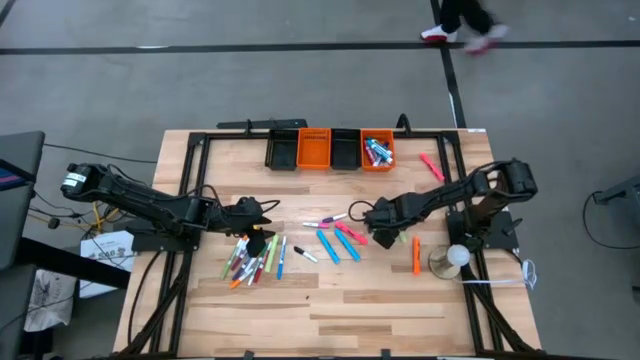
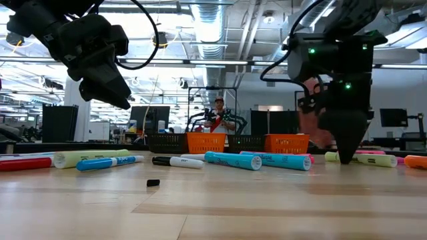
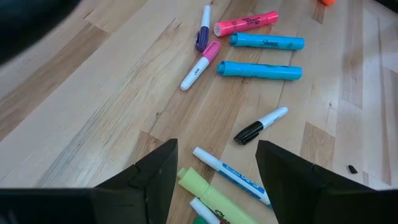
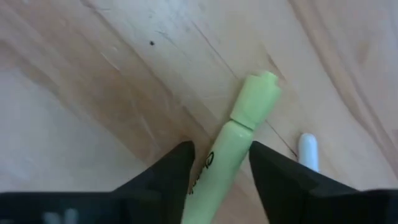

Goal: Pick & Place Markers
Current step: Put the light green highlighter pen into the right black bin

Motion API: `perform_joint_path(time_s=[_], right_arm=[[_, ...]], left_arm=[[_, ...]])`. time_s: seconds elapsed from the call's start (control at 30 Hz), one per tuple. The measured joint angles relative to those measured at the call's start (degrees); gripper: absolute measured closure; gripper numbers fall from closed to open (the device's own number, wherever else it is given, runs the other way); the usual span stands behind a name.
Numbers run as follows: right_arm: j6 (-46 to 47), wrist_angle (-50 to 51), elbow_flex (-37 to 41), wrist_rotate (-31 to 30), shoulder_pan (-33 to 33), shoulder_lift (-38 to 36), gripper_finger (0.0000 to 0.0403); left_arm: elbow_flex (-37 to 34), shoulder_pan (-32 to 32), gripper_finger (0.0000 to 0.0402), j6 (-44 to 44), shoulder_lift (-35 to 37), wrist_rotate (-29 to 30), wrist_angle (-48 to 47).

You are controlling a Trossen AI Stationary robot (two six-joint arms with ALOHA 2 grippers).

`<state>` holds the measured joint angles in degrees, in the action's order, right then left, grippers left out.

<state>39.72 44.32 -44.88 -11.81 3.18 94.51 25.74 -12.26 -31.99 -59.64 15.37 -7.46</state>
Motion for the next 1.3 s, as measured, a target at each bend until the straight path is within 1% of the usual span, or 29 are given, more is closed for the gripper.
perform_joint_path(time_s=[0.17,0.27,0.5,0.57,0.73,0.87,1.07,1.2,1.3], right_arm=[[-3.0,-1.9,0.2,2.5,-0.8,-1.0,0.0325],[-5.1,-2.0,0.2,2.9,-1.5,-1.4,0.0358],[-7.2,-1.9,0.3,3.6,-1.9,-4.1,0.0357],[-7.3,-1.7,-0.4,3.7,-1.8,-5.7,0.0350],[-10.6,-1.1,-2.3,3.4,-1.8,-8.7,0.0350],[-14.7,-2.5,-5.0,2.9,-3.1,-9.8,0.0351],[-24.1,-8.4,-11.2,2.9,-8.0,-9.2,0.0349],[-29.7,-14.2,-15.3,2.9,-13.6,-8.7,0.0349],[-31.7,-17.9,-18.4,3.0,-18.6,-8.0,0.0349]], left_arm=[[0.0,0.0,0.0188,0.0,0.0,0.0,0.0],[0.0,0.0,0.0188,0.0,0.0,0.0,0.0],[0.0,0.0,0.0188,0.0,0.0,0.0,0.0],[0.0,0.0,0.0188,0.0,0.0,0.0,0.0],[0.0,0.0,0.0188,0.0,0.0,0.0,0.2],[0.0,0.0,0.0188,0.0,0.0,0.0,0.3],[0.0,0.0,0.0188,0.0,0.0,0.0,0.5],[0.0,0.0,0.0188,0.0,0.0,0.0,0.7],[0.0,0.0,0.0188,0.1,0.0,0.0,1.0]])
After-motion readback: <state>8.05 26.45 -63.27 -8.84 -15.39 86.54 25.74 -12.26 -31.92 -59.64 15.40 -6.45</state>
